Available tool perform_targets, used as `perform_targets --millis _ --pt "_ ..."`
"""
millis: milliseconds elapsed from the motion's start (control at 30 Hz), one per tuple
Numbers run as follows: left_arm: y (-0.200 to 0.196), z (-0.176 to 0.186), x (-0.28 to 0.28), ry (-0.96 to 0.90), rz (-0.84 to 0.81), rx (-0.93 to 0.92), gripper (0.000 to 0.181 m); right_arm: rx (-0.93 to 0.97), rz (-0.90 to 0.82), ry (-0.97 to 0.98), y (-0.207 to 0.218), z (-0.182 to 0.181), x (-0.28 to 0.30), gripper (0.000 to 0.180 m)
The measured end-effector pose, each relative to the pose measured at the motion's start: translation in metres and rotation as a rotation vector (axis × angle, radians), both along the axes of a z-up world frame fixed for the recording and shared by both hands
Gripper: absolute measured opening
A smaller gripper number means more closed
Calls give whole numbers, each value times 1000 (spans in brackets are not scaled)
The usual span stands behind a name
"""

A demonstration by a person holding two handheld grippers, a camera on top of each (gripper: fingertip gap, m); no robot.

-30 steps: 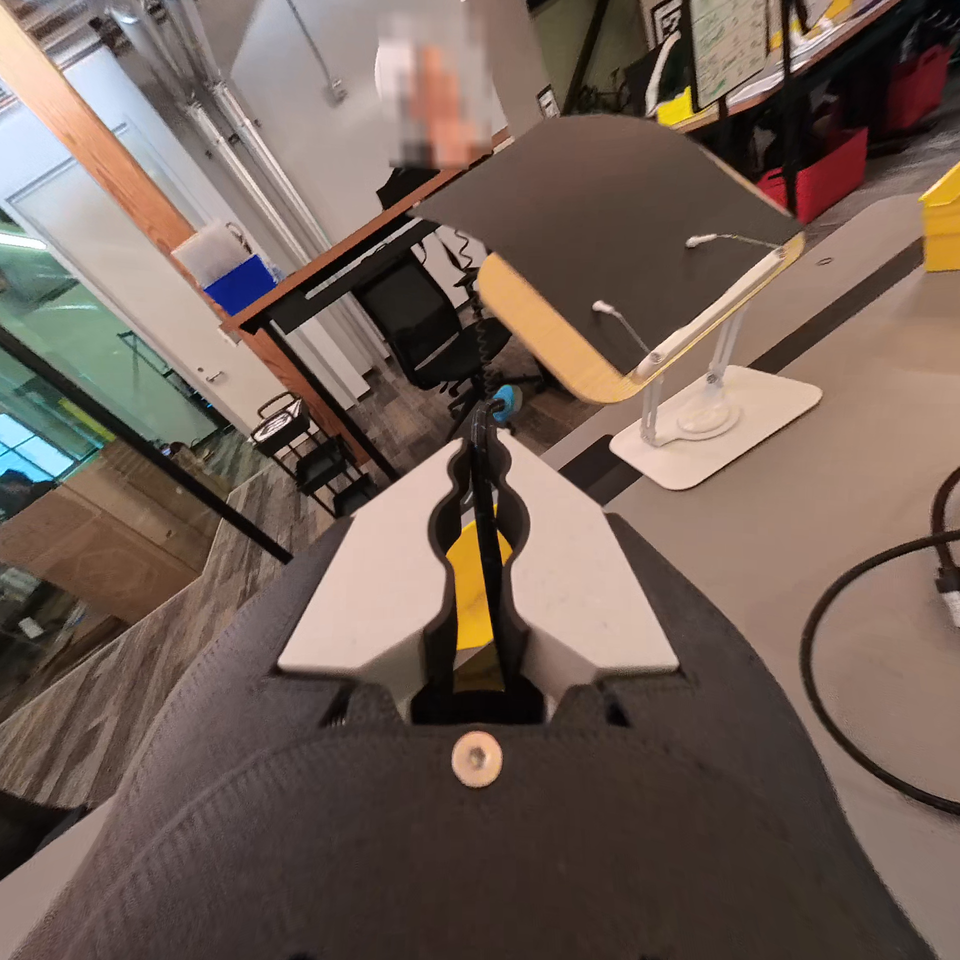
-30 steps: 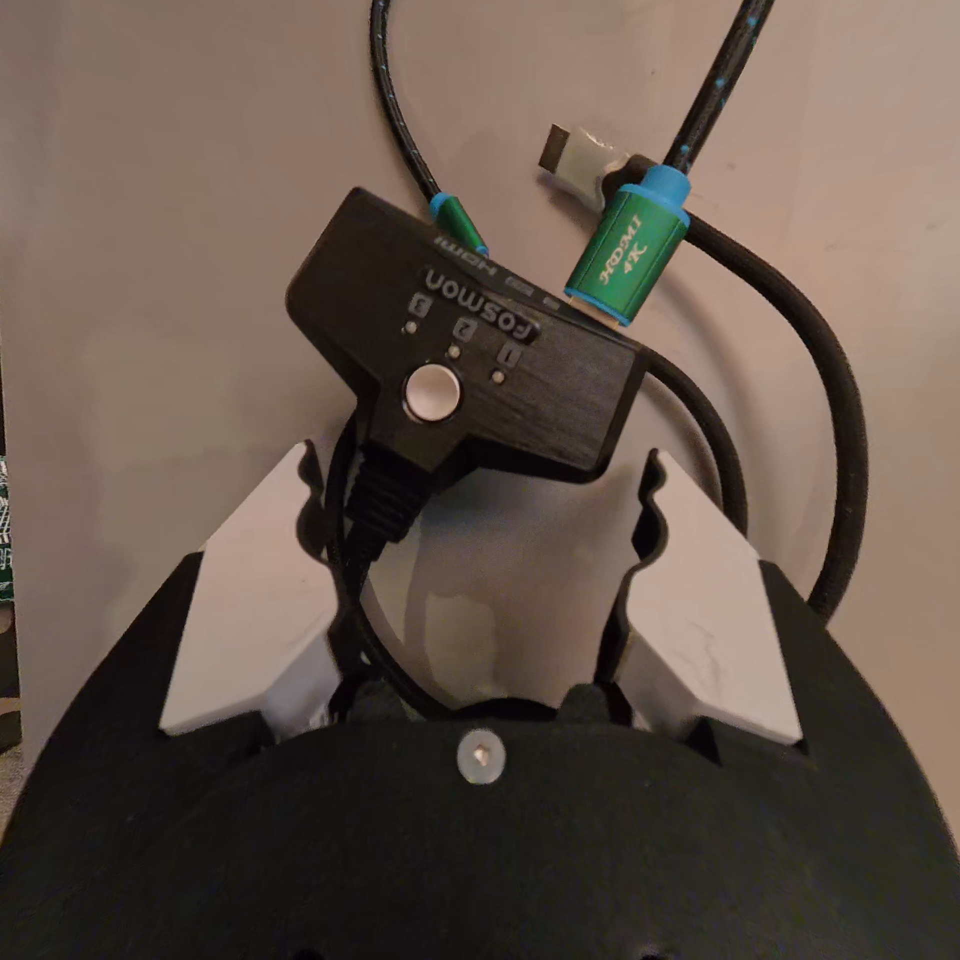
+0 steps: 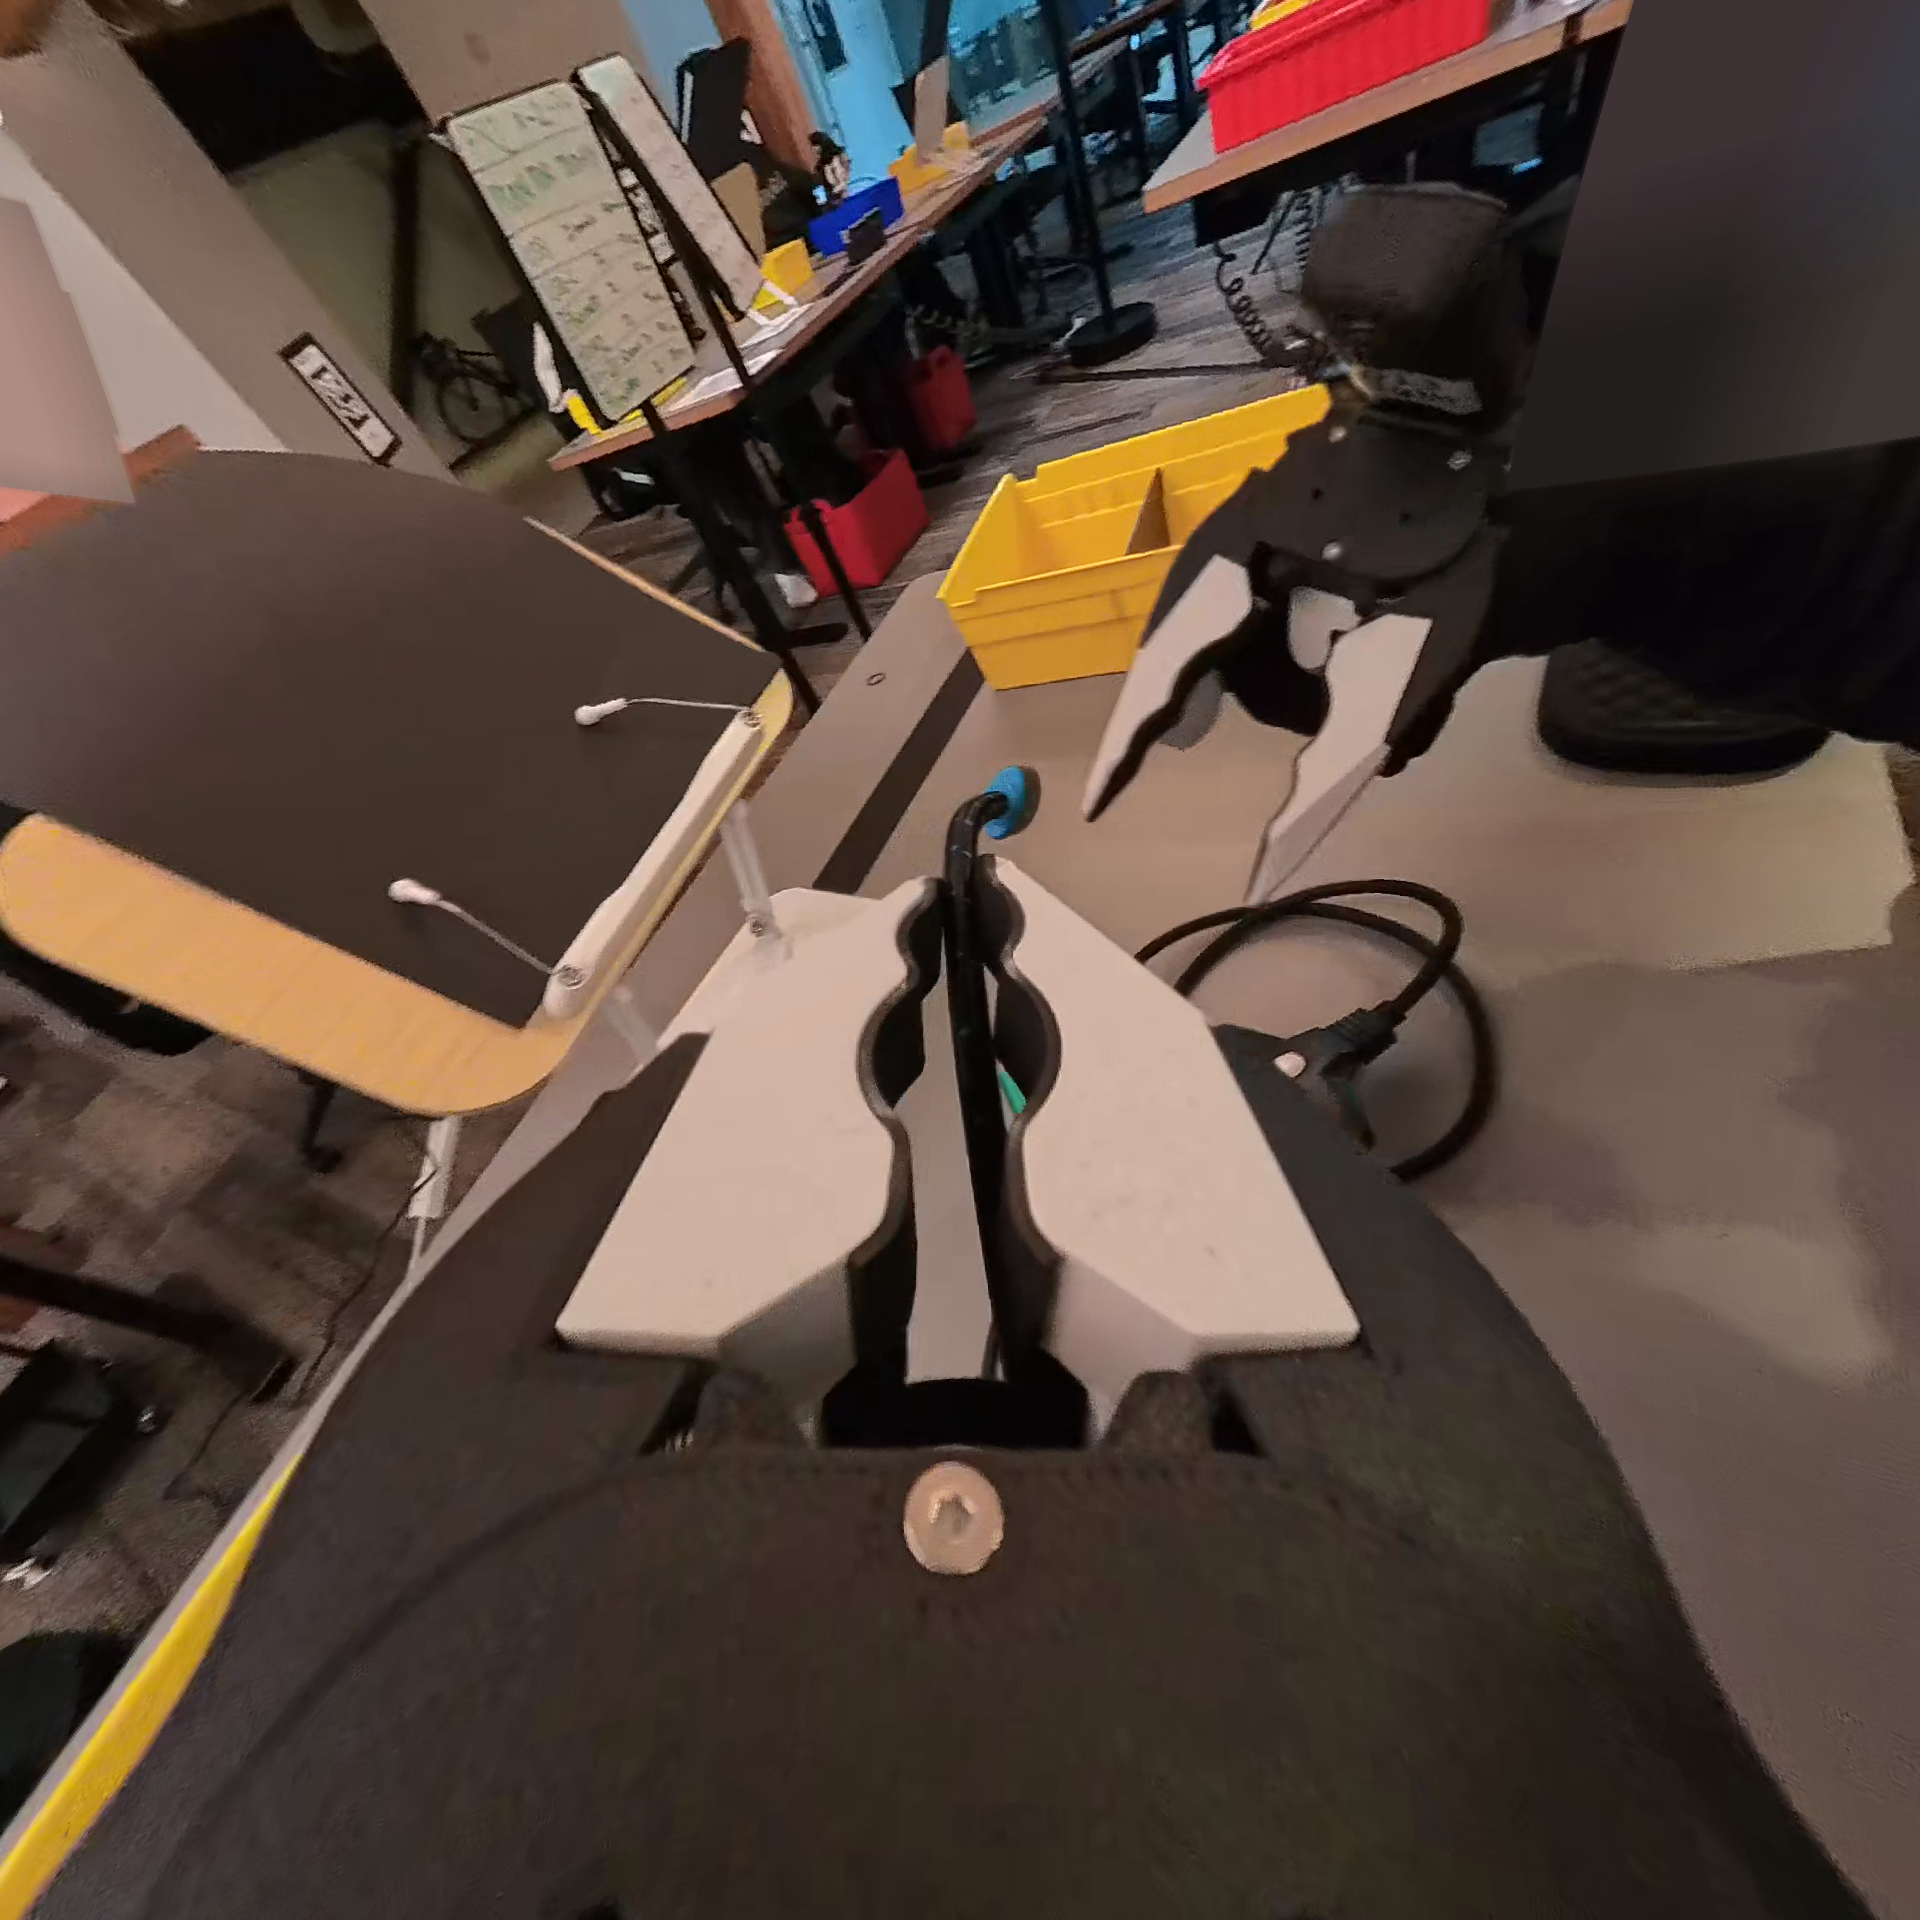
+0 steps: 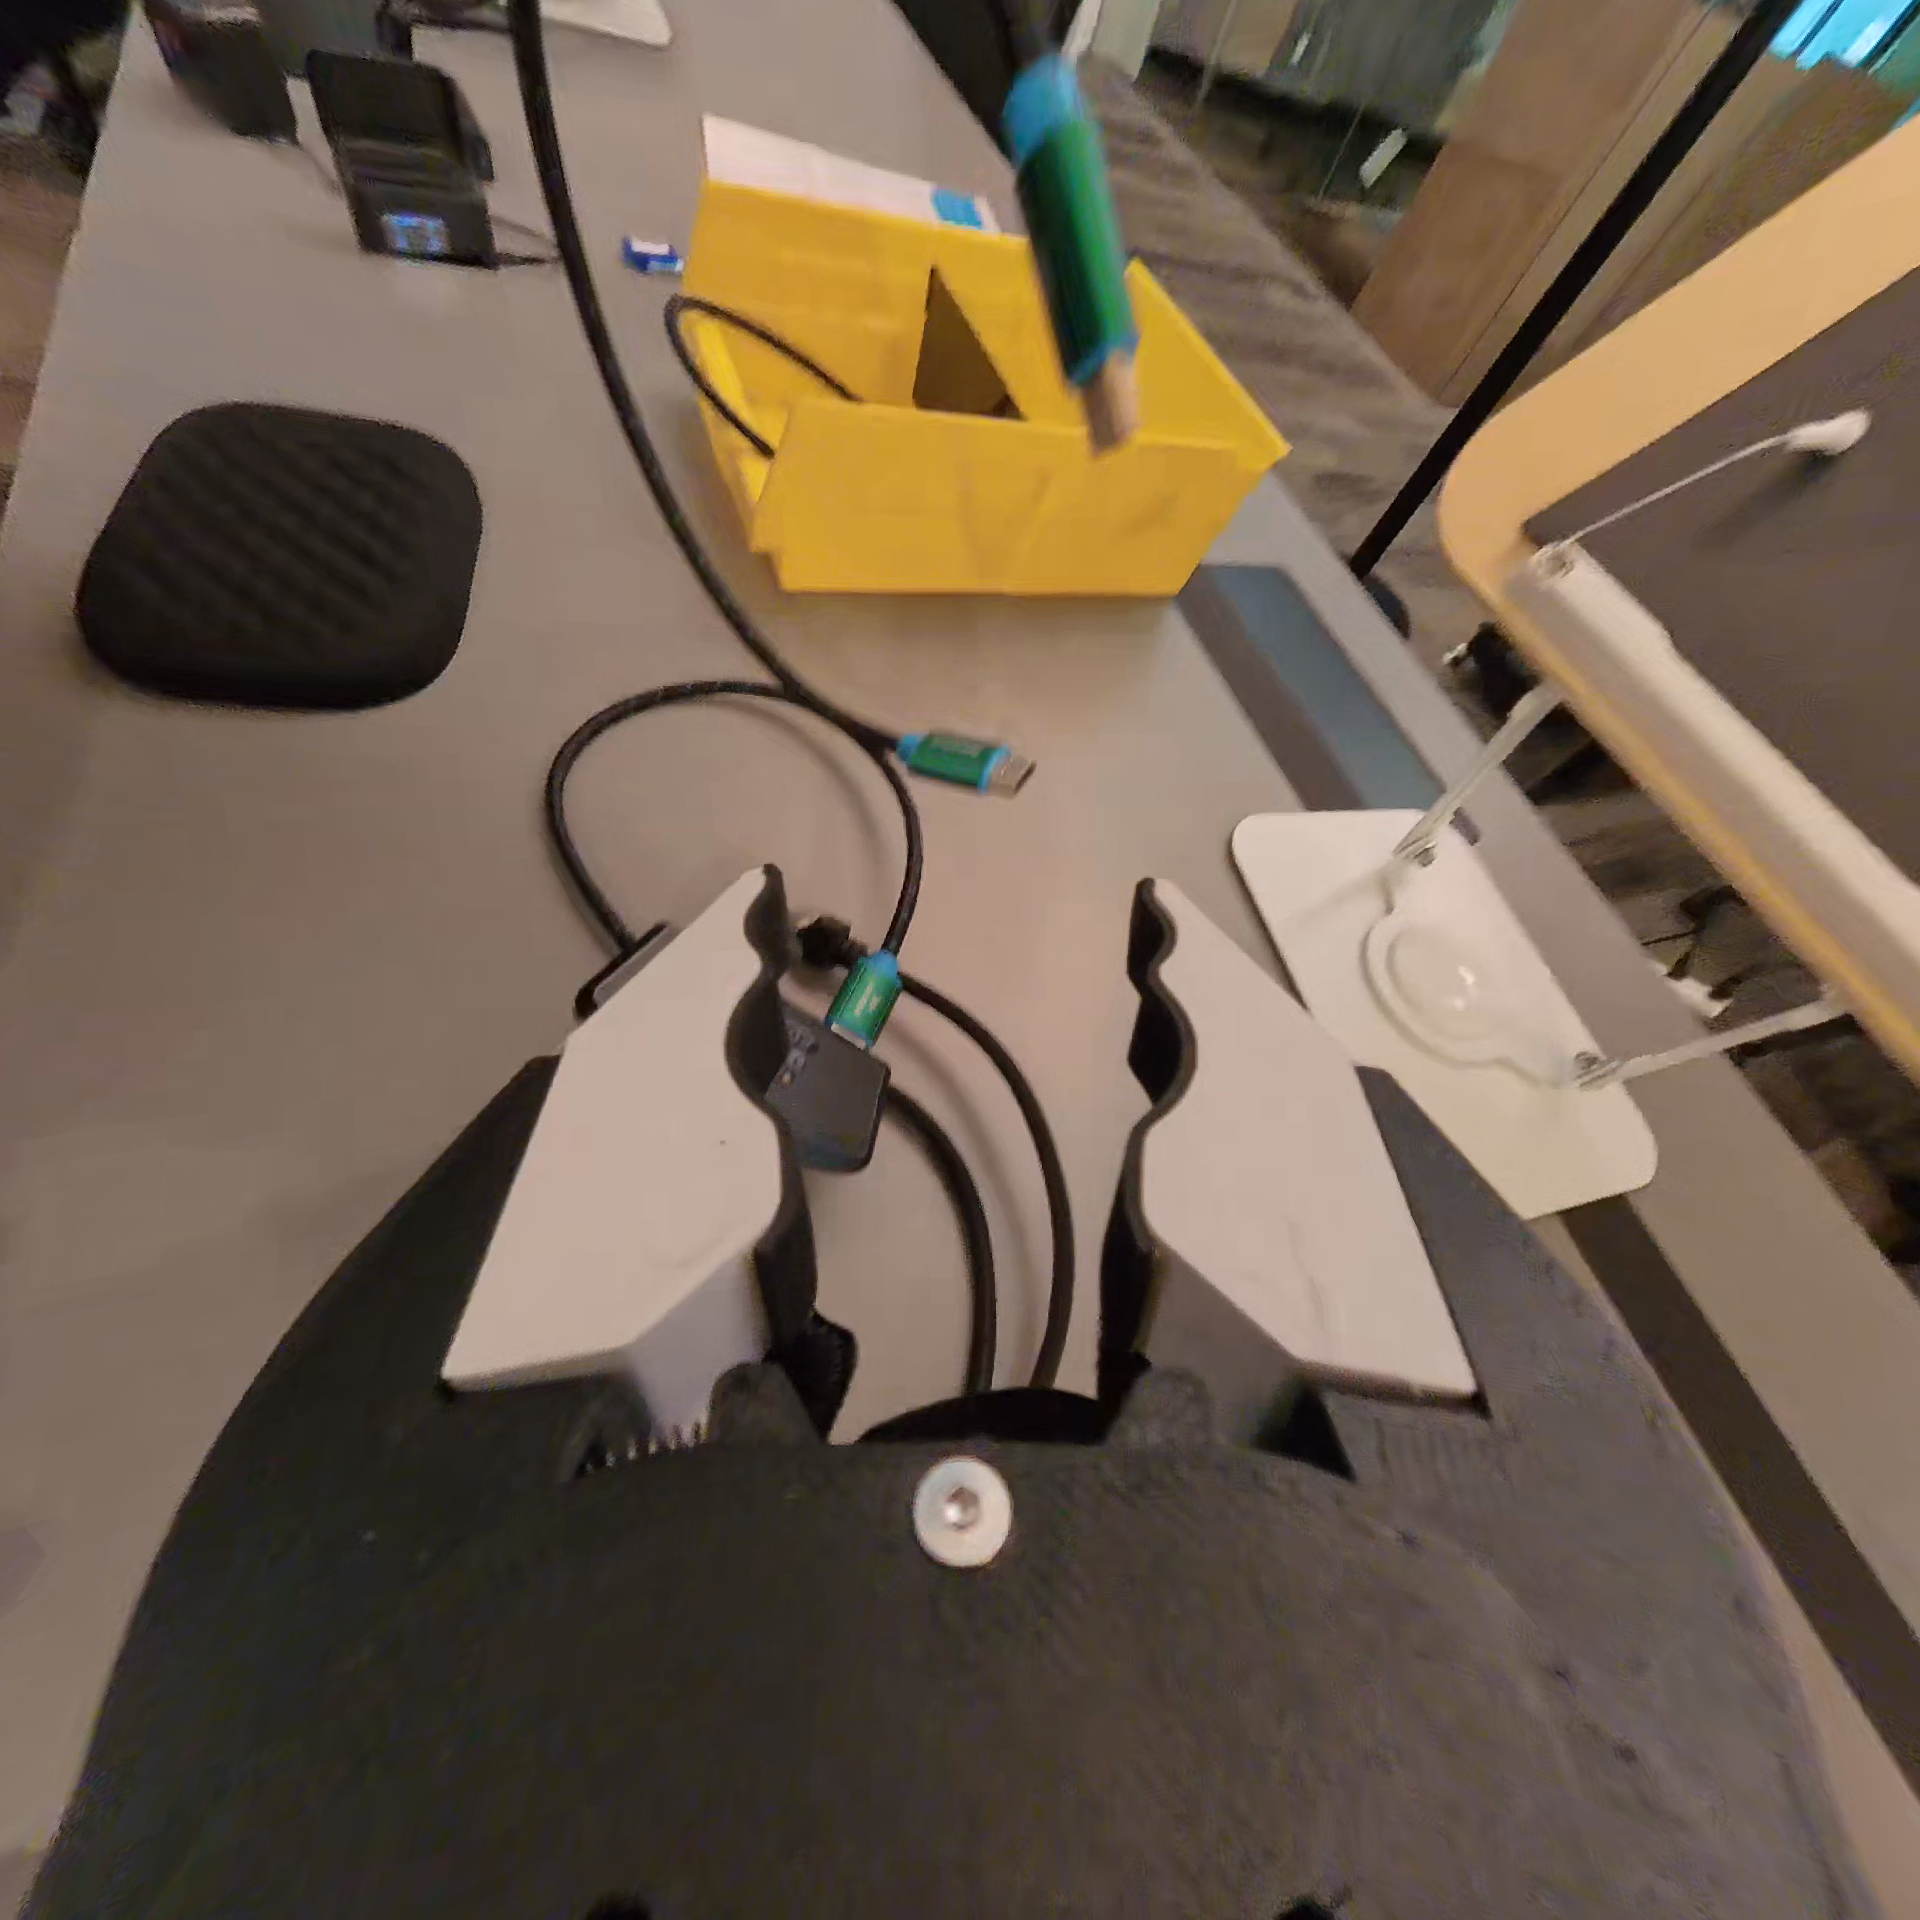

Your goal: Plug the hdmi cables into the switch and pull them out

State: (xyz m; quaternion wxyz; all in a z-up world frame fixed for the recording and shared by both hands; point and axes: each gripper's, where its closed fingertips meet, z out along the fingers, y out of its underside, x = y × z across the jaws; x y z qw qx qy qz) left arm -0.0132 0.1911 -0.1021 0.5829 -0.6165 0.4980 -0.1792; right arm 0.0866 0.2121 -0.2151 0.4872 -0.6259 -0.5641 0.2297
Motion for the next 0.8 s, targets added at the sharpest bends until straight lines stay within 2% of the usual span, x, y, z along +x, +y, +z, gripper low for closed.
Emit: perform_targets --millis 100,367,467,733,800 --pt "-7 -5 12 -8 -45 -29 5 52 -12 64 0 16 -10 63" --pt "-19 -22 34 5 -135 -92 4 97 31 164 -11 39 -25 38" --pt "-24 -23 39 -8 -163 -108 4 105 67 178 -18 42 -27 11" --pt "-19 -21 34 -34 -148 -97 5 75 90 249 -24 57 -25 9" --pt "-14 -27 31 -2 -126 -96 18 66 71 278 -21 62 -22 9"
